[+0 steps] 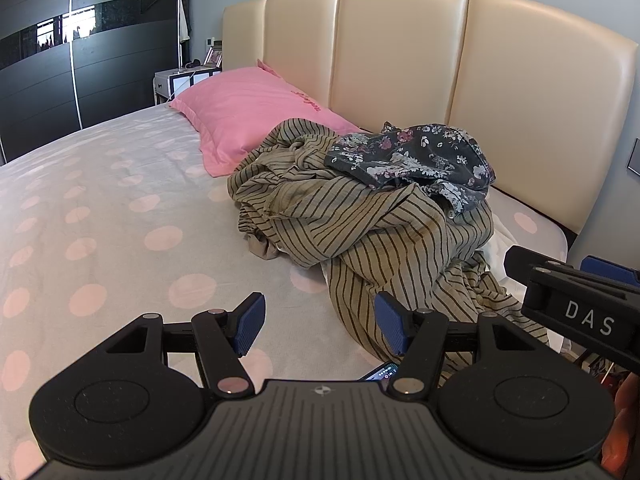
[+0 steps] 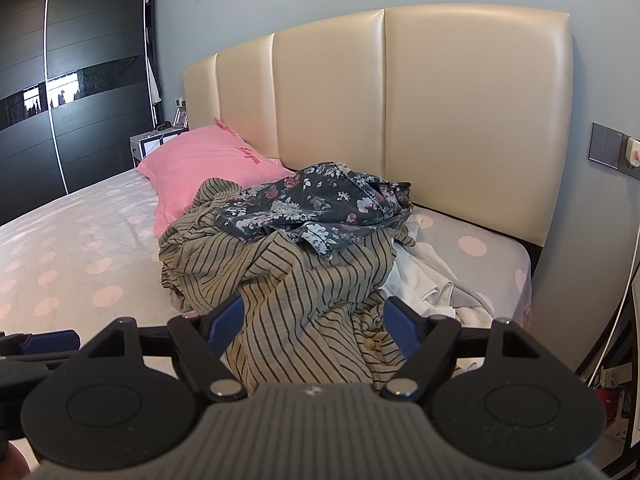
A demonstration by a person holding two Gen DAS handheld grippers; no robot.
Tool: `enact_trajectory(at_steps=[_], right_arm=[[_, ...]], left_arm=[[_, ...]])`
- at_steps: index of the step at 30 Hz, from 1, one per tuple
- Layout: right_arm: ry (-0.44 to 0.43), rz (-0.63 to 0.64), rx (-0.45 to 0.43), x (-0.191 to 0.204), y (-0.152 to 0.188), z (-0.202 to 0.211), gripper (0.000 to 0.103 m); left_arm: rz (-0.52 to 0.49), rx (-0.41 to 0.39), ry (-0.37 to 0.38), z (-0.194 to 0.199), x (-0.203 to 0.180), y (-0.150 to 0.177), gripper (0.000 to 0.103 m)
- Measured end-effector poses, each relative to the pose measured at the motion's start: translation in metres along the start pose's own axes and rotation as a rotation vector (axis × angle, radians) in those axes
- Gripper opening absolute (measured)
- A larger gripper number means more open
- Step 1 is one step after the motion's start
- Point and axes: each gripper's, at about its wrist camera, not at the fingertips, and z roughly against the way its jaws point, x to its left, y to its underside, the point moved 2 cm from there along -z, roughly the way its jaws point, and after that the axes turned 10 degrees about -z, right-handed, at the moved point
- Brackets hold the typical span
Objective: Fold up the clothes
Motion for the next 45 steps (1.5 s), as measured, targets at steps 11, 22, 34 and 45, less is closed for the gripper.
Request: enact_trajectory(at_steps=[11,22,34,45], right_arm=[[-0.006,0.015,0.02,0.003,-0.004,-0.008,0.079],[-0.071,0.093,0.104,0.012,-0.033,-0.044,0.079],[-0.052,0.264,0.112,0.02,-0.07,-0.149,0.079],[-0.062,0.357,0.134,0.05,-0.073,-0.232,0.07]], left_arm=[[0.004,0.019,-0.013,-0.003,0.006,0.002,0.059],[-0.013,0.077,-0.072,-0.009,0.031,0.007,0.059],[-0.018,0.152,-0.174,-0.024,0.081,0.016,0.059],[0.003,0.245,-0.228,-0.048,0.119,0.036,0.059]])
